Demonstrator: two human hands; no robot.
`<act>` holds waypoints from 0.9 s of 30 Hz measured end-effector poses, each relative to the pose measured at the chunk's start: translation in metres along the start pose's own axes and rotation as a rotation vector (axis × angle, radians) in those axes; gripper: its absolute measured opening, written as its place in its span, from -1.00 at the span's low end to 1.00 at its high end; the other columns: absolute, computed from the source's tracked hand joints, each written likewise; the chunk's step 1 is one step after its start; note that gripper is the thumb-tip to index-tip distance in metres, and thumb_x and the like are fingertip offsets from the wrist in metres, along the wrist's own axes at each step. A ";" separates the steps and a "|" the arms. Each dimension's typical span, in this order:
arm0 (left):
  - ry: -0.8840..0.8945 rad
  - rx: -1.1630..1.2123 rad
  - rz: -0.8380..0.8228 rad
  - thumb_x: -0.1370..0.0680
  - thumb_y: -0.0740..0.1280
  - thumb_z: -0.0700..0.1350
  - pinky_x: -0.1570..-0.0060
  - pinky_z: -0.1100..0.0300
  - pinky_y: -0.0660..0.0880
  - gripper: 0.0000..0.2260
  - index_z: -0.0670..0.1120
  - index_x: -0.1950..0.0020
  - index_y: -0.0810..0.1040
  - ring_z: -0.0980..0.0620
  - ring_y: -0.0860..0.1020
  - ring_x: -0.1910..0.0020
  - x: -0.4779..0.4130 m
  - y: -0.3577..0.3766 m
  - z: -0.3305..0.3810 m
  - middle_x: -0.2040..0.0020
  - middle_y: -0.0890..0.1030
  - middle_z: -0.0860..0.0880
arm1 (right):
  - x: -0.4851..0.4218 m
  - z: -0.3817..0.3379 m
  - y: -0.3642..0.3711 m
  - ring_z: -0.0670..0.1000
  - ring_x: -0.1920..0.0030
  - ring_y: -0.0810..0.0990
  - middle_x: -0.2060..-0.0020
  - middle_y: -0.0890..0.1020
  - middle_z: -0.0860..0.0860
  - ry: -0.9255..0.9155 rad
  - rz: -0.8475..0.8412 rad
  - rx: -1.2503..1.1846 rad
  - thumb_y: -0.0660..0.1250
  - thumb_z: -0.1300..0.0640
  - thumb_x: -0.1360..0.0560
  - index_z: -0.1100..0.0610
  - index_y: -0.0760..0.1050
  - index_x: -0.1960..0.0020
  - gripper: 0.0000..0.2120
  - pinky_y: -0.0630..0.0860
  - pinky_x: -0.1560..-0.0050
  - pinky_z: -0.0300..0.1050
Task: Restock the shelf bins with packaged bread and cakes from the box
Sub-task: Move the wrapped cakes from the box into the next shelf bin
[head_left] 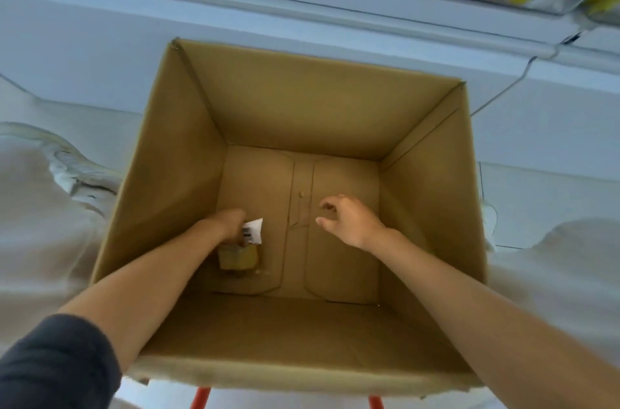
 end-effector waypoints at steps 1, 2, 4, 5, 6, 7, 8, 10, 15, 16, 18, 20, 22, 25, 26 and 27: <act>0.045 0.161 0.086 -0.46 0.50 -0.06 0.07 0.17 0.43 -0.68 -0.13 -0.14 0.57 -0.07 0.57 -0.03 0.004 -0.011 0.007 -0.13 0.63 -0.13 | 0.002 -0.003 0.000 0.01 -0.31 0.46 -0.31 0.51 0.03 0.023 -0.024 -0.075 0.28 -0.03 -0.59 0.09 0.45 -0.35 -0.62 0.41 -0.27 -0.12; 0.084 0.332 0.203 -0.44 0.53 -0.09 0.17 0.19 0.40 -0.74 -0.12 -0.06 0.58 -0.03 0.57 0.07 0.012 -0.025 0.018 -0.04 0.65 -0.13 | 0.003 -0.008 -0.002 -0.01 -0.27 0.48 -0.30 0.53 0.03 0.048 -0.039 -0.183 0.30 -0.05 -0.58 0.11 0.46 -0.35 -0.61 0.43 -0.24 -0.13; 0.161 0.605 0.469 -0.39 0.56 -0.11 0.30 0.26 0.36 -0.78 -0.05 0.04 0.59 0.10 0.54 0.22 0.038 -0.054 0.046 0.12 0.65 -0.01 | 0.007 -0.025 -0.012 -0.06 -0.20 0.49 -0.28 0.53 -0.03 0.093 -0.045 -0.517 0.31 -0.14 -0.55 0.09 0.45 -0.38 -0.52 0.45 -0.23 -0.10; 0.234 0.673 0.541 -0.38 0.57 -0.10 0.32 0.32 0.35 -0.78 -0.02 0.07 0.59 0.15 0.54 0.25 0.053 -0.067 0.063 0.17 0.64 0.05 | 0.010 -0.035 -0.020 -0.10 -0.17 0.48 -0.24 0.53 -0.10 0.108 -0.044 -0.700 0.29 -0.20 -0.53 0.04 0.44 -0.38 -0.49 0.47 -0.24 -0.06; 0.332 0.701 0.535 -0.39 0.56 -0.11 0.28 0.34 0.39 -0.80 -0.02 0.06 0.62 0.16 0.56 0.23 0.069 -0.078 0.081 0.17 0.64 0.07 | 0.012 -0.044 -0.028 -0.12 -0.13 0.50 -0.17 0.55 -0.14 0.114 -0.032 -0.859 0.28 -0.23 -0.53 -0.01 0.44 -0.35 -0.52 0.48 -0.23 -0.02; 0.435 0.719 0.487 -0.40 0.55 -0.16 0.19 0.33 0.46 -0.79 -0.05 0.00 0.65 0.14 0.61 0.15 0.084 -0.088 0.101 0.11 0.67 0.05 | 0.015 -0.049 -0.039 -0.11 -0.10 0.54 -0.11 0.59 -0.13 0.114 0.015 -0.971 0.28 -0.20 -0.54 -0.03 0.45 -0.30 -0.60 0.50 -0.21 0.00; 0.500 0.744 0.396 -0.42 0.51 -0.26 0.09 0.31 0.53 -0.74 -0.11 -0.10 0.65 0.10 0.64 0.04 0.098 -0.094 0.115 0.01 0.69 0.00 | 0.017 -0.051 -0.053 -0.05 -0.08 0.60 -0.08 0.63 -0.06 0.112 0.102 -1.027 0.32 -0.11 -0.55 0.00 0.47 -0.25 -0.67 0.54 -0.17 0.00; 0.523 0.859 0.304 -0.44 0.36 -0.46 0.03 0.38 0.54 -0.61 -0.21 -0.24 0.58 0.03 0.61 -0.09 0.123 -0.111 0.128 -0.16 0.65 -0.10 | 0.026 -0.047 -0.083 0.09 -0.07 0.64 -0.11 0.65 0.12 0.104 0.277 -1.047 0.35 0.11 -0.55 0.08 0.48 -0.25 -0.72 0.57 -0.07 -0.02; 0.357 0.987 0.617 -0.53 0.42 -0.09 -0.05 0.38 0.33 -0.46 -0.11 -0.46 0.32 0.05 0.44 -0.24 0.182 -0.177 0.134 -0.30 0.44 0.03 | 0.064 -0.049 -0.153 0.18 -0.16 0.61 -0.13 0.62 0.22 -0.083 0.098 -1.096 0.37 0.24 -0.52 0.23 0.45 -0.29 -0.65 0.49 -0.24 0.09; 0.360 0.996 0.564 -0.55 0.40 0.01 -0.02 0.34 0.34 -0.48 -0.09 -0.45 0.33 0.09 0.44 -0.17 0.193 -0.185 0.140 -0.23 0.44 0.07 | 0.070 -0.053 -0.164 0.20 -0.20 0.59 -0.17 0.61 0.23 -0.134 0.059 -1.116 0.38 0.23 -0.51 0.24 0.46 -0.32 -0.62 0.48 -0.27 0.11; 0.366 1.035 0.456 -0.58 0.32 0.11 -0.03 0.24 0.36 -0.65 -0.08 -0.25 0.47 0.09 0.51 -0.05 0.208 -0.195 0.153 -0.06 0.56 0.09 | 0.081 -0.061 -0.182 0.20 -0.21 0.59 -0.20 0.61 0.23 -0.186 0.068 -1.188 0.42 0.20 -0.47 0.26 0.47 -0.33 -0.55 0.50 -0.26 0.11; 0.398 1.101 0.527 -0.60 0.28 0.12 -0.05 0.13 0.51 -0.69 -0.11 -0.09 0.58 -0.01 0.61 -0.02 0.215 -0.206 0.165 0.03 0.65 -0.01 | 0.088 -0.067 -0.196 0.17 -0.17 0.63 -0.19 0.62 0.21 -0.177 0.160 -1.251 0.49 0.13 -0.38 0.24 0.45 -0.34 -0.43 0.55 -0.20 0.10; 0.437 1.197 0.668 -0.62 0.26 0.09 0.01 0.11 0.55 -0.73 -0.10 -0.03 0.58 -0.07 0.64 0.01 0.220 -0.216 0.178 0.07 0.67 -0.06 | 0.094 -0.068 -0.206 0.11 -0.11 0.66 -0.13 0.67 0.12 -0.149 0.268 -1.201 0.54 0.08 -0.35 0.17 0.45 -0.33 -0.40 0.56 -0.19 0.11; 0.526 1.150 0.764 -0.60 0.29 0.07 0.07 0.15 0.58 -0.75 -0.09 -0.10 0.55 0.00 0.65 0.05 0.224 -0.230 0.204 0.04 0.67 -0.04 | 0.100 -0.057 -0.223 0.08 -0.07 0.68 -0.03 0.71 0.05 -0.133 0.452 -1.075 0.50 0.05 -0.44 0.09 0.55 -0.21 -0.63 0.54 -0.23 0.16; 0.574 1.090 0.775 -0.59 0.32 0.05 0.13 0.27 0.55 -0.80 -0.03 -0.12 0.50 0.10 0.63 0.06 0.226 -0.235 0.215 0.03 0.65 0.05 | 0.104 -0.052 -0.231 0.07 -0.07 0.67 -0.02 0.71 0.04 -0.142 0.527 -1.053 0.49 0.03 -0.44 0.08 0.57 -0.18 -0.66 0.53 -0.24 0.16; 0.624 1.044 0.777 -0.57 0.36 0.01 0.18 0.36 0.52 -0.78 0.04 -0.17 0.43 0.18 0.61 0.07 0.227 -0.242 0.225 0.03 0.62 0.12 | 0.108 -0.046 -0.241 0.05 -0.07 0.67 -0.02 0.71 0.03 -0.155 0.598 -1.039 0.48 0.03 -0.45 0.07 0.58 -0.17 -0.68 0.53 -0.24 0.14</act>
Point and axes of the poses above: each hand's wrist, its own x-axis away from the middle knuckle, its own y-axis out of the palm, z = x × y, the point moved 3 cm from there along -x, towards the middle knuckle
